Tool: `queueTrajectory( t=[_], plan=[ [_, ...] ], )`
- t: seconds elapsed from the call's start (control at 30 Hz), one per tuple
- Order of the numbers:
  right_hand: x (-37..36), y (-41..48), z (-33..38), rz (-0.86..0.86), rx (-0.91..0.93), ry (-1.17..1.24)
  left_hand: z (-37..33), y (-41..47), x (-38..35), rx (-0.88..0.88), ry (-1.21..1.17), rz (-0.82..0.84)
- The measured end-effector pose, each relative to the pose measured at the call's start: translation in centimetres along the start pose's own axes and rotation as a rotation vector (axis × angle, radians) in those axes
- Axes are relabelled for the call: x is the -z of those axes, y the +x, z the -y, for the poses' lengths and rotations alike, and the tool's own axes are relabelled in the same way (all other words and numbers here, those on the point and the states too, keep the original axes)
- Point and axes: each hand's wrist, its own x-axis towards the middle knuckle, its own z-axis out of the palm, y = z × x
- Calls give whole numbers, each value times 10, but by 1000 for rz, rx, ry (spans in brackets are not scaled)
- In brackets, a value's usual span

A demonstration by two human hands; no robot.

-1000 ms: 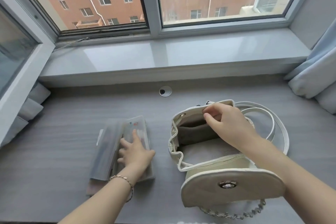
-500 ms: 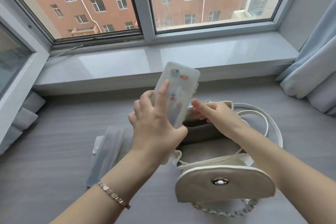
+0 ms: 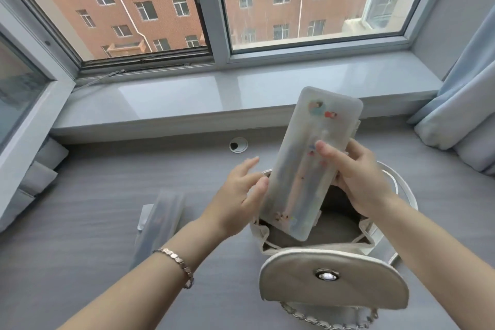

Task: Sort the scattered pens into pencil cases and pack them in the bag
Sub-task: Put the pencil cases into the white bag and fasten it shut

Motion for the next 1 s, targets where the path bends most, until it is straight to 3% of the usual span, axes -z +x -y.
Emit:
queueTrajectory(
  t=[0.07, 0.13, 0.23, 0.27, 0.33, 0.43, 0.53, 0.77, 0.93, 1.0],
  plan=[
    [5, -5, 7, 82, 163, -101, 9, -3, -4, -7, 74, 114],
    [11, -11, 8, 186, 279, -282, 11, -2, -9, 0, 159, 116],
    [21, -18, -5, 258, 555, -970, 6, 3, -10, 104, 57, 99],
    [22, -19, -11, 315, 572, -1108, 4, 5, -9, 138, 12, 126],
    [26, -17, -18, 440, 481, -1325, 3, 9, -11, 138, -41, 191],
    [20, -15, -13, 513, 154, -1721, 2, 10, -16, 104, -71, 182],
    [-4, -15, -15, 511, 112, -1954, -5, 3, -25, 45, -28, 172],
    [-43, 14, -91, 534, -88, -2118, -11, -6, -41, 41, -55, 148],
    [-20, 13, -85, 606, -27, -1841, 0, -4, -47, 105, -93, 65],
    [-9, 6, -78, 581, -42, -1853, 1, -3, -47, 107, -78, 43]
  ],
)
